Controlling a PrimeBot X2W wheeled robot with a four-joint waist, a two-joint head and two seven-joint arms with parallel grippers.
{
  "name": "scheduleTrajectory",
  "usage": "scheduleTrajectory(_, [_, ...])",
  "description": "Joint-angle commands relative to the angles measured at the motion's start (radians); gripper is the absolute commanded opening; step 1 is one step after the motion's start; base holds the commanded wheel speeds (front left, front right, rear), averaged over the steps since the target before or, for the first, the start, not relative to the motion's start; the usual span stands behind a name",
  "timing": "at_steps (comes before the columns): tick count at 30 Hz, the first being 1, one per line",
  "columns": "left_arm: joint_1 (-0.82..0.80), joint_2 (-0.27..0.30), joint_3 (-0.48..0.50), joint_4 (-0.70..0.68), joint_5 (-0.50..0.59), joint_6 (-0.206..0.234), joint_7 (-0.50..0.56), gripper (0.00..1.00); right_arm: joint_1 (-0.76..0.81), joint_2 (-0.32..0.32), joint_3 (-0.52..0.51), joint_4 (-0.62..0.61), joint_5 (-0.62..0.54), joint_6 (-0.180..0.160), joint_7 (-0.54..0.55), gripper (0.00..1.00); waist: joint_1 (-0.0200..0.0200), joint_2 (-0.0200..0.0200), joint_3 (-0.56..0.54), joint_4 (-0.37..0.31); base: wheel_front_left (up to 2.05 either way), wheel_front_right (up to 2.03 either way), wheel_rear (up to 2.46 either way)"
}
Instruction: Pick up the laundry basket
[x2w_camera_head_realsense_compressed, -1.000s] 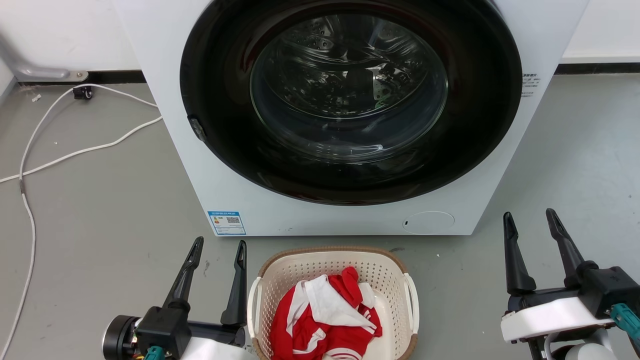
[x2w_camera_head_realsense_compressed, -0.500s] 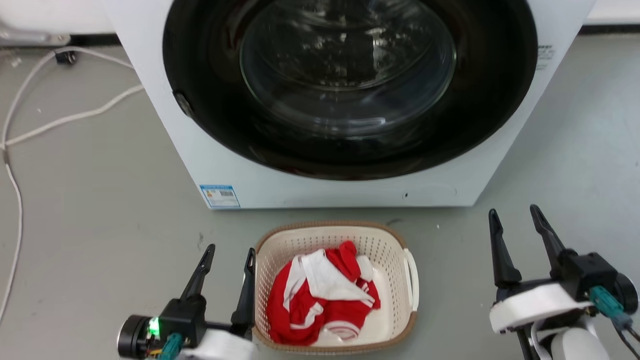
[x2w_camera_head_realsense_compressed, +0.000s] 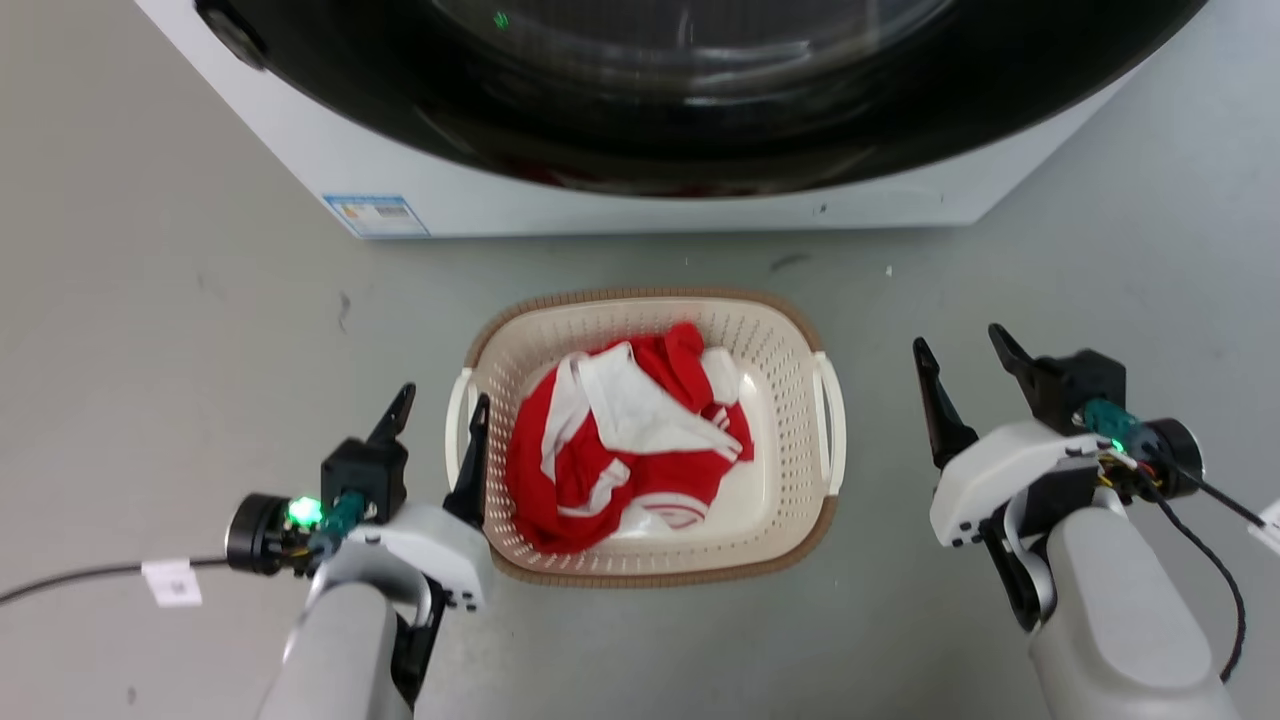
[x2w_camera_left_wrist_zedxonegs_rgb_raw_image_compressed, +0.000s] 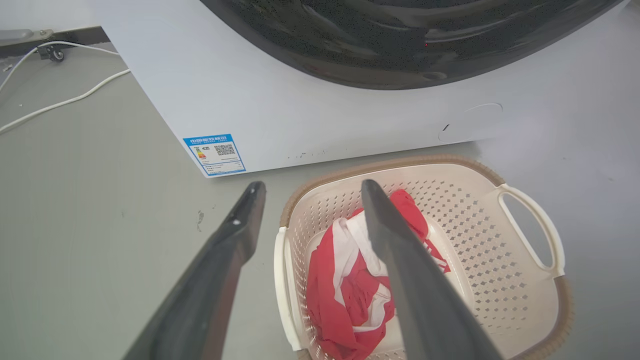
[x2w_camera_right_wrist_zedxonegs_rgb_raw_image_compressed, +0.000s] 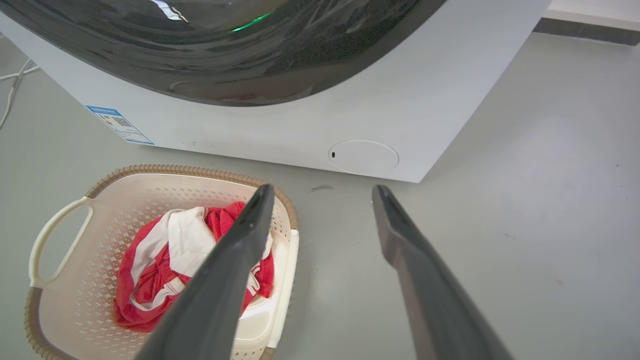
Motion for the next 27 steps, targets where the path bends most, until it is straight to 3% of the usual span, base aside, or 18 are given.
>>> scheduleTrajectory(1, [-0.061, 0.013, -0.002, 0.058, 0.002, -0.007, -0.002, 1.00, -0.055, -0.001, 0.006, 0.049, 0.003, 0.000, 0.012, 1.00, -0.0001, 0.0000, 0.099, -0.003, 0.00, 0.00, 0.00])
scheduleTrajectory(11, [-0.309, 0.046, -0.037, 0.379, 0.002, -0.028, -0.002, 1.00, -0.243, 0.000, 0.052, 0.292, 0.042, 0.000, 0.067, 1.00, -0.0001, 0.0000, 0.230, 0.027, 0.00, 0.00, 0.00])
scheduleTrajectory(17, [-0.403, 0.050, -0.067, 0.503, -0.001, -0.033, -0.002, 1.00, -0.319, -0.001, 0.083, 0.398, 0.092, 0.000, 0.107, 1.00, -0.0001, 0.0000, 0.276, 0.042, 0.00, 0.00, 0.00])
scheduleTrajectory(20, [-0.446, 0.054, -0.092, 0.569, 0.000, -0.035, -0.002, 1.00, -0.360, -0.001, 0.089, 0.459, 0.090, 0.000, 0.128, 1.00, -0.0001, 0.0000, 0.299, 0.049, 0.00, 0.00, 0.00])
scheduleTrajectory(23, [-0.497, 0.062, -0.125, 0.635, 0.010, -0.036, 0.002, 1.00, -0.408, -0.001, 0.071, 0.515, 0.019, 0.000, 0.156, 1.00, -0.0001, 0.0000, 0.324, 0.055, 0.00, 0.00, 0.00])
scheduleTrajectory(27, [-0.545, 0.045, -0.176, 0.707, -0.003, -0.036, 0.016, 1.00, -0.444, 0.000, 0.058, 0.574, 0.039, 0.000, 0.190, 1.00, -0.0001, 0.0000, 0.347, 0.068, 0.00, 0.00, 0.00])
